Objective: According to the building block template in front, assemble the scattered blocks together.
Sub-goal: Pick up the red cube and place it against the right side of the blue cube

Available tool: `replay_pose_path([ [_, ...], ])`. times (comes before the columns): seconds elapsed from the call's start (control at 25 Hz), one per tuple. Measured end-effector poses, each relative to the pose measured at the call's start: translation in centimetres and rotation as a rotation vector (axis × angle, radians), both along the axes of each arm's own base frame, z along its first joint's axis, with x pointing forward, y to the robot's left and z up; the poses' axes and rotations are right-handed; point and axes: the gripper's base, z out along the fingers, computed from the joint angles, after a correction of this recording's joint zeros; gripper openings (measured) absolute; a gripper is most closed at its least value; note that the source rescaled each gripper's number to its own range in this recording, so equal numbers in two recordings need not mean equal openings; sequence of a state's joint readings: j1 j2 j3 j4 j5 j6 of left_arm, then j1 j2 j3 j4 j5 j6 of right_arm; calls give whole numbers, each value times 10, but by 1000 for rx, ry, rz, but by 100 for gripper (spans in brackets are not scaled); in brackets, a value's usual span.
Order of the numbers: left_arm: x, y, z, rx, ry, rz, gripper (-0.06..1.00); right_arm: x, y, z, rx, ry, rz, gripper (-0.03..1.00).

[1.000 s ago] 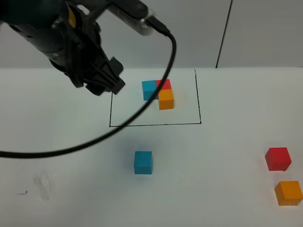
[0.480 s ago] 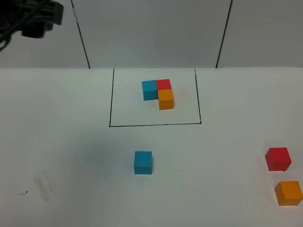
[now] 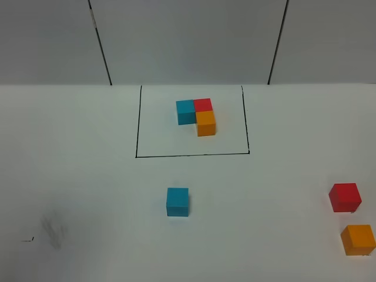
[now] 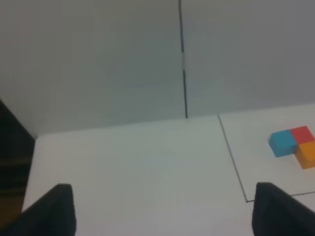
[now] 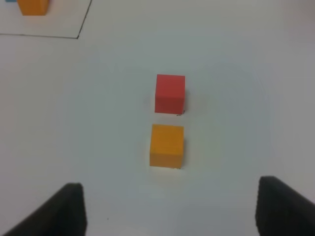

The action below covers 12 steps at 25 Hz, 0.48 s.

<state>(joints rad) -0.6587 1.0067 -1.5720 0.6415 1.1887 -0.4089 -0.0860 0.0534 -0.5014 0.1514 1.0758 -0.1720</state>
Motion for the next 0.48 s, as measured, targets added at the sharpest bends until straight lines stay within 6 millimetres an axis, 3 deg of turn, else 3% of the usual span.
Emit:
replay_pose_path([
  [0.48, -103, 82, -25, -193, -178, 50, 84, 0, 0, 0, 0, 0, 0, 63],
])
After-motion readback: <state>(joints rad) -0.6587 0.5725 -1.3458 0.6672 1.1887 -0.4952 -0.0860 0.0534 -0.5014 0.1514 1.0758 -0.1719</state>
